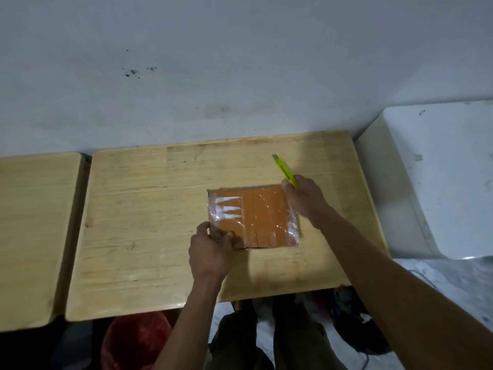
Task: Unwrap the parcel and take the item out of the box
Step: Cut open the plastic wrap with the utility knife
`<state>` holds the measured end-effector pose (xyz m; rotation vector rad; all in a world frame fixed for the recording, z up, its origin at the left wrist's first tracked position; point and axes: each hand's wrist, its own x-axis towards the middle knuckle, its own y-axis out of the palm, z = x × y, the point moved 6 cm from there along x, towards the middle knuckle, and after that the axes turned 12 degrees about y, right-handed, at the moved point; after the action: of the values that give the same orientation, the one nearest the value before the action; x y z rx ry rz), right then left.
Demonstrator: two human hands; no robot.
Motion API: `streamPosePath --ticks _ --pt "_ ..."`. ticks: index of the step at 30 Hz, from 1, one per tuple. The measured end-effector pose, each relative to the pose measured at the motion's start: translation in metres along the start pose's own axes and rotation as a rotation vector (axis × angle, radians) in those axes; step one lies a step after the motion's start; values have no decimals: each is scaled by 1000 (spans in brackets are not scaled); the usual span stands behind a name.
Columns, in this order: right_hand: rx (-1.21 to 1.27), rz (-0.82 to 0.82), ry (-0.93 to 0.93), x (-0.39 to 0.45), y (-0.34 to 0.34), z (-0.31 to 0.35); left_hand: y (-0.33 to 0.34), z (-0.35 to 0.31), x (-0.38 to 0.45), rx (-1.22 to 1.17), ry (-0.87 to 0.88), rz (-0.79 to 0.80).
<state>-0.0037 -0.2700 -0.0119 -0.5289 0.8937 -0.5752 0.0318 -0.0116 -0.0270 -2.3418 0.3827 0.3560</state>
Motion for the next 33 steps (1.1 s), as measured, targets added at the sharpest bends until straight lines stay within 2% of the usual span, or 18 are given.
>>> streamPosePath --ticks 2,7,9,11,13,15,18,21,27,33 --pt "-79 6 -13 4 3 3 8 8 -3 3 -20 22" --pt "-68 -13 -3 2 3 0 16 10 -6 109 -26 61" --pt "-5 -97 -1 -5 -7 -7 16 -1 -7 218 74 55" --pt "80 -163 7 -15 -16 -20 18 -15 -3 301 253 37" --pt "151 -195 17 -30 -21 -35 25 -27 7 390 409 48" --pt "200 -194 42 -47 -23 -47 34 -32 20 458 477 111" --pt "254 -106 90 -67 -14 -60 45 -35 34 507 523 194" --pt "210 -114 11 -76 0 -65 50 -32 39 551 566 217" --pt "179 -164 -98 -80 11 -63 54 -24 39 577 635 164" --pt "132 -189 -126 -74 11 -56 57 -21 40 580 645 134"
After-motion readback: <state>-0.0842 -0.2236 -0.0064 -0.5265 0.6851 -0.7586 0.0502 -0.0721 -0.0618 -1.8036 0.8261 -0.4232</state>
